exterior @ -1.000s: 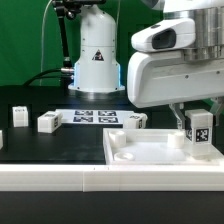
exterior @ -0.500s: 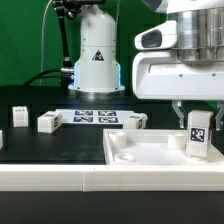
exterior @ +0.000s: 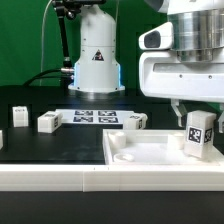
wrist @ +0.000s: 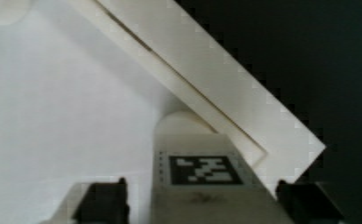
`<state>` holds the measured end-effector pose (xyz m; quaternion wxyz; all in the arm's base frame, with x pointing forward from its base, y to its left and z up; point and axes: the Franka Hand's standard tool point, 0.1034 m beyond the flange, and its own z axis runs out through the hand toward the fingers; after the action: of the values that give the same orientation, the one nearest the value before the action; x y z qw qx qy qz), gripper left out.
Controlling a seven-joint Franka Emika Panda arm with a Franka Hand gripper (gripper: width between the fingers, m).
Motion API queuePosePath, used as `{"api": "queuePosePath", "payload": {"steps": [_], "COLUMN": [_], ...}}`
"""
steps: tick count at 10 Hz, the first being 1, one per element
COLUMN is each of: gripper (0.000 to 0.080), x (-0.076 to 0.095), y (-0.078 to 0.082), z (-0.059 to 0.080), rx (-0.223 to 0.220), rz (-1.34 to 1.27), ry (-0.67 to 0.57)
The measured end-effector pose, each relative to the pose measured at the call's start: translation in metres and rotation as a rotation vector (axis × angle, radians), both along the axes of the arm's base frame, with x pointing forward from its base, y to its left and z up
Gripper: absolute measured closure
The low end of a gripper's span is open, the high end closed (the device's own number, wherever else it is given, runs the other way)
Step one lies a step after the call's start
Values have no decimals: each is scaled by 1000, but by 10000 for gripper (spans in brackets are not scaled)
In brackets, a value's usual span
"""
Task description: Assemble one leg
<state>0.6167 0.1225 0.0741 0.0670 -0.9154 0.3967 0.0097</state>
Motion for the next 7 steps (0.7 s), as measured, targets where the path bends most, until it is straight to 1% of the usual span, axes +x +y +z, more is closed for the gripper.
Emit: {"api": "queuePosePath", "payload": {"steps": [1, 2, 3, 4, 7], "gripper": [219, 219, 163, 163, 151], "x": [0, 1, 2, 1, 2], "y": [0, -2, -5, -8, -2], "z": [0, 0, 1, 0, 4], "rx": [-2, -3, -5, -10, -33], "rz": [40, 85, 145, 280, 606], "ry": [-5, -12, -20, -30, -58]}}
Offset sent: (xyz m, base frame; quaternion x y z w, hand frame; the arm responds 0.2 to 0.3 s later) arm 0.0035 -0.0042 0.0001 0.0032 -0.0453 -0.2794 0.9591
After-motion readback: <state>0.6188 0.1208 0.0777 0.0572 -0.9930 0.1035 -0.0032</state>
